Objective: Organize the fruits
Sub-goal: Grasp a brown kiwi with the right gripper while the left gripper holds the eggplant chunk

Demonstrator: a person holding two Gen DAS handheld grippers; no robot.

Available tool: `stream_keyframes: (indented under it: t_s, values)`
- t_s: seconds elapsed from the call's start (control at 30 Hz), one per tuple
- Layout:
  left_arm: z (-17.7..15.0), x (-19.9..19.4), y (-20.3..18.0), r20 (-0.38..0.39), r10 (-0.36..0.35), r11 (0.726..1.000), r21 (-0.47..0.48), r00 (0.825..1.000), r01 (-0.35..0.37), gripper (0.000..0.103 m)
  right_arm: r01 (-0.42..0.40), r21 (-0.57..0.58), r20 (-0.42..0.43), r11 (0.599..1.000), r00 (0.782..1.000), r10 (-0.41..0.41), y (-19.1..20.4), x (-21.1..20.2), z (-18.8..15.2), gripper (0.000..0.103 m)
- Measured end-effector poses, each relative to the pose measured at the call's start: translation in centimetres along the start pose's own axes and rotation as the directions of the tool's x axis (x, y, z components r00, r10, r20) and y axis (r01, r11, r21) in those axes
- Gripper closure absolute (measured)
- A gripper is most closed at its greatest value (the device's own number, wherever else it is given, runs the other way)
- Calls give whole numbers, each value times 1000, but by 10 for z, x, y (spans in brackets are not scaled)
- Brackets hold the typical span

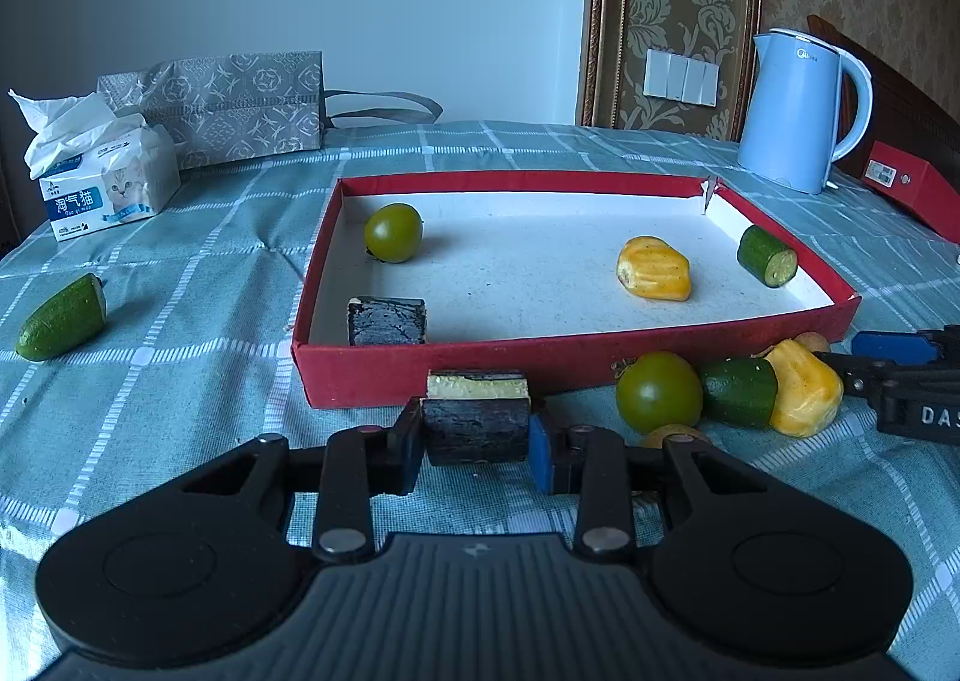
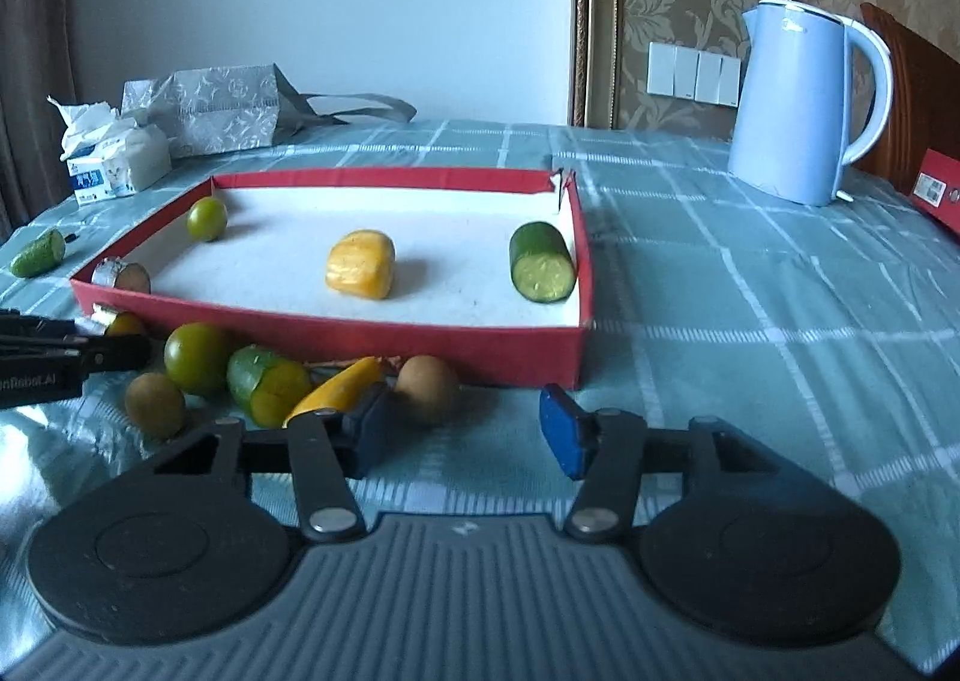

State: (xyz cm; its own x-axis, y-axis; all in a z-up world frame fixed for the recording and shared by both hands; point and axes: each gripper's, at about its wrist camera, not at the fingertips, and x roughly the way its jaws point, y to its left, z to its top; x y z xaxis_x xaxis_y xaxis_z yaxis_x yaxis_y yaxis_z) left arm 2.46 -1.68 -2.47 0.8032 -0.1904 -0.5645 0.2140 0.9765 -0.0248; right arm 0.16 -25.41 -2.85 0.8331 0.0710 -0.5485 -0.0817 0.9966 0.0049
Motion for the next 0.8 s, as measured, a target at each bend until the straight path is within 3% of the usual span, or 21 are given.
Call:
stream_keyframes:
  t_s: [0.13, 0.27, 0.37, 0.6, 0.8]
  values:
    - [0, 1, 0, -3, 0, 1000, 0, 1000, 0, 69, -7, -8, -5, 1000, 1000, 7, 1, 5, 3, 52]
    - [0, 1, 0, -3, -1, 1000, -1, 1000, 1, 69, 2, -89, 8, 996, 1000, -1, 9, 5, 3, 53]
    - [0, 1, 0, -3, 0, 1000, 1, 1000, 0, 69, -43, -107, -1, 993, 999, 43, 12, 5, 3, 77]
    - [0, 1, 0, -3, -2, 1000, -2, 1000, 2, 69, -89, -55, -9, 995, 996, 89, 5, 8, 5, 79]
    - [0, 1, 0, -3, -1, 1000, -1, 1000, 1, 69, -90, -14, 36, 996, 995, 90, 0, 1, 3, 79]
